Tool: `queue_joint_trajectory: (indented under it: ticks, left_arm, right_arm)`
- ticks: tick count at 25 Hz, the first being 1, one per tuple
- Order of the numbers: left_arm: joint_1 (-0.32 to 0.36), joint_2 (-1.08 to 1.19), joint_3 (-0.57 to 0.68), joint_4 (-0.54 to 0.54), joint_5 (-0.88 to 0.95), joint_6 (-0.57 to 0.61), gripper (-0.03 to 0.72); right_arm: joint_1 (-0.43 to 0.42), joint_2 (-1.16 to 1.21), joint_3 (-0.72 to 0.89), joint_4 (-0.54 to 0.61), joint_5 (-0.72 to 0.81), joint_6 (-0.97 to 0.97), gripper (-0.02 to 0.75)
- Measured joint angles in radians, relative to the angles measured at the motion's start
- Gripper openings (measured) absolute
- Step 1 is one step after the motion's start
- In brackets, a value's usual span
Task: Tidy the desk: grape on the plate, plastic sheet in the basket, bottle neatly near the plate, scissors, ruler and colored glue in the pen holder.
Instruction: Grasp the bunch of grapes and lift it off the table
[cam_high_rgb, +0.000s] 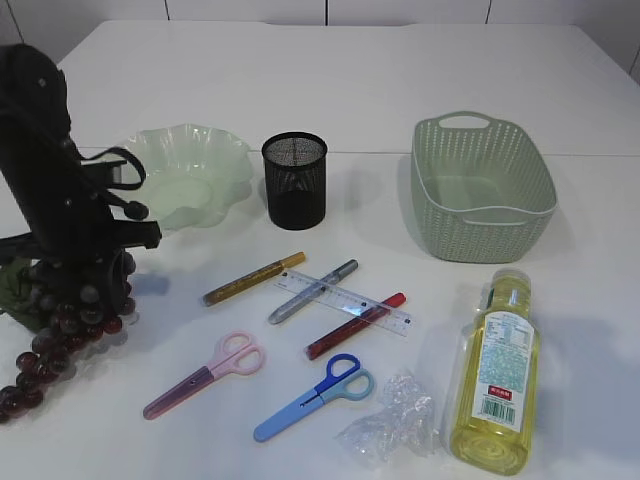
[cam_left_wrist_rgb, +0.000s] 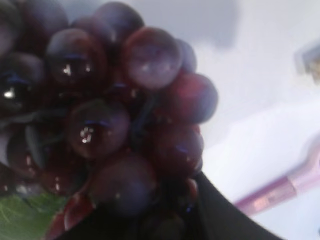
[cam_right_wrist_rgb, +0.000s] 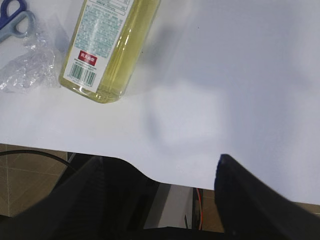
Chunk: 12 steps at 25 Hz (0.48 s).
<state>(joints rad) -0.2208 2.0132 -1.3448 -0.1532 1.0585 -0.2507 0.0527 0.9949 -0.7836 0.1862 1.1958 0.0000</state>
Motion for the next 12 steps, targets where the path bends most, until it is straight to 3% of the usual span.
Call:
queue_joint_trajectory:
  ticks: [6,12]
  left_arm:
    - [0.0,0.0,-0.177,0.002,0.136,0.041,0.141]
    - [0.0,-0.01,-0.238,0.002,0.143,0.049,0.141]
  right_arm:
    - [0.0,0.002,0.0,-0.011,0.0,0.0,0.53]
    - [0.0,0.002,0.0,-0.036,0.0,0.0,0.53]
